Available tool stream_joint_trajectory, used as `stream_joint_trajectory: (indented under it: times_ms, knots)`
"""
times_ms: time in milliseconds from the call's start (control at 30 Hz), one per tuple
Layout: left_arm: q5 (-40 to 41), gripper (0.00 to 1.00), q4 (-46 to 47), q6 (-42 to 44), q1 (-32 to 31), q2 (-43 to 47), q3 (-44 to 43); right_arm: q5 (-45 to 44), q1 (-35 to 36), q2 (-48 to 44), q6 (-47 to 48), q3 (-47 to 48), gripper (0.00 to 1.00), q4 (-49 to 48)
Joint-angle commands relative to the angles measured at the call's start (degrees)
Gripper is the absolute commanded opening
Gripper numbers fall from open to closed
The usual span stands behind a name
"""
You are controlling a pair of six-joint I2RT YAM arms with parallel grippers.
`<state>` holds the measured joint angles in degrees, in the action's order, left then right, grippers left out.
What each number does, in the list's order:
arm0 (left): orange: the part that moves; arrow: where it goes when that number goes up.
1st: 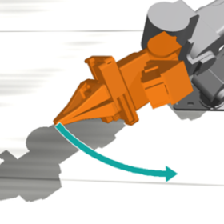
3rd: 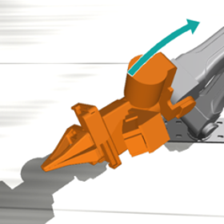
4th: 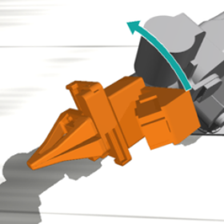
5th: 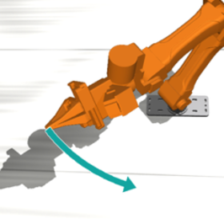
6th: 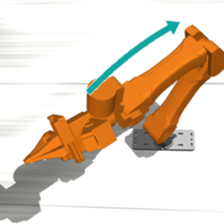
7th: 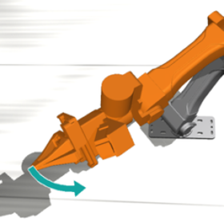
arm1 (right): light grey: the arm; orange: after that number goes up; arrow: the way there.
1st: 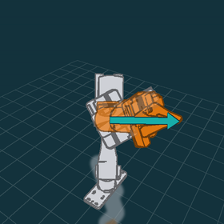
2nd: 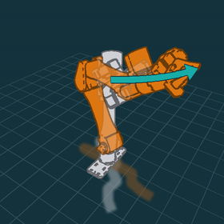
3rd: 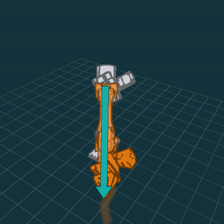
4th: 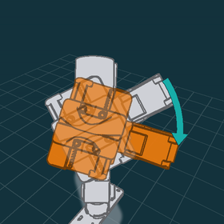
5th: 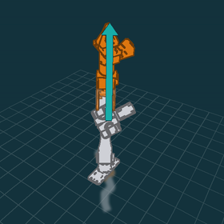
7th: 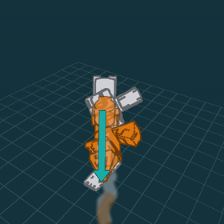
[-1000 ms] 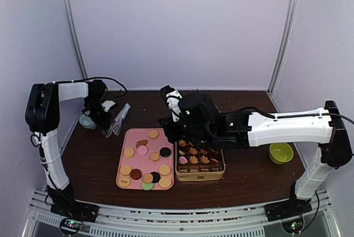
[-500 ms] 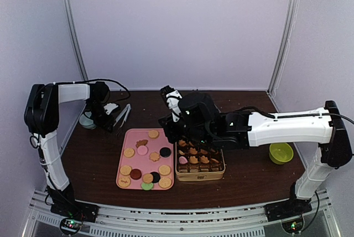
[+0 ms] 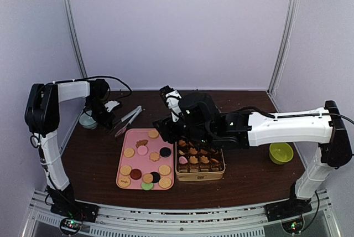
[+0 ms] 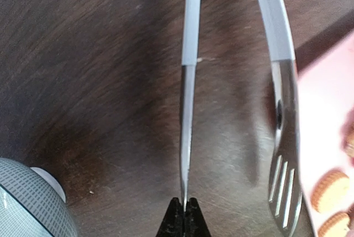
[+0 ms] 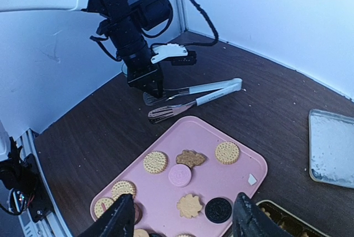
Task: Pack the cookies
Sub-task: Pick up the clamp at the center of the board, then pass from the left arm to the right
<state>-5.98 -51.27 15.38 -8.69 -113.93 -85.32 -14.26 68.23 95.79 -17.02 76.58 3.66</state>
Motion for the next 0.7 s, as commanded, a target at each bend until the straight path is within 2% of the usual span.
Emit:
stream_joint_trajectory:
  times_ms: [0,133,233,333,500,600,667]
  knots:
    - [-10.46,0.0,-5.39,3.95,0.07,6.81,-4.24,7.47,-2.26,-2.69,-2.93,-0.33,0.65,-3.68]
    - [-23.92,0.0,-12.7,9.2,0.01,13.28,-7.61,18.85,-6.06,-3.93,-7.6,-3.74,0.74,-10.71]
    - [-34.88,0.0,-19.31,14.66,0.02,16.88,-9.76,31.19,-9.44,-4.22,-12.21,-6.32,0.83,-19.42]
    - [-46.05,0.0,-25.76,20.45,-0.27,19.66,-10.33,38.6,-11.32,-3.79,-15.65,-7.87,0.9,-25.72]
    - [-55.79,0.0,-35.68,29.81,-3.26,20.89,-10.85,41.79,-11.9,-2.77,-15.82,-6.29,0.94,-29.52]
    - [-59.4,0.0,-42.34,36.14,-4.53,20.32,-10.75,43.46,-12.29,-1.99,-16.5,-5.66,0.94,-32.77]
    - [-60.47,0.0,-43.62,37.33,-5.16,20.22,-10.05,44.83,-12.76,-1.2,-17.62,-5.35,0.93,-35.0]
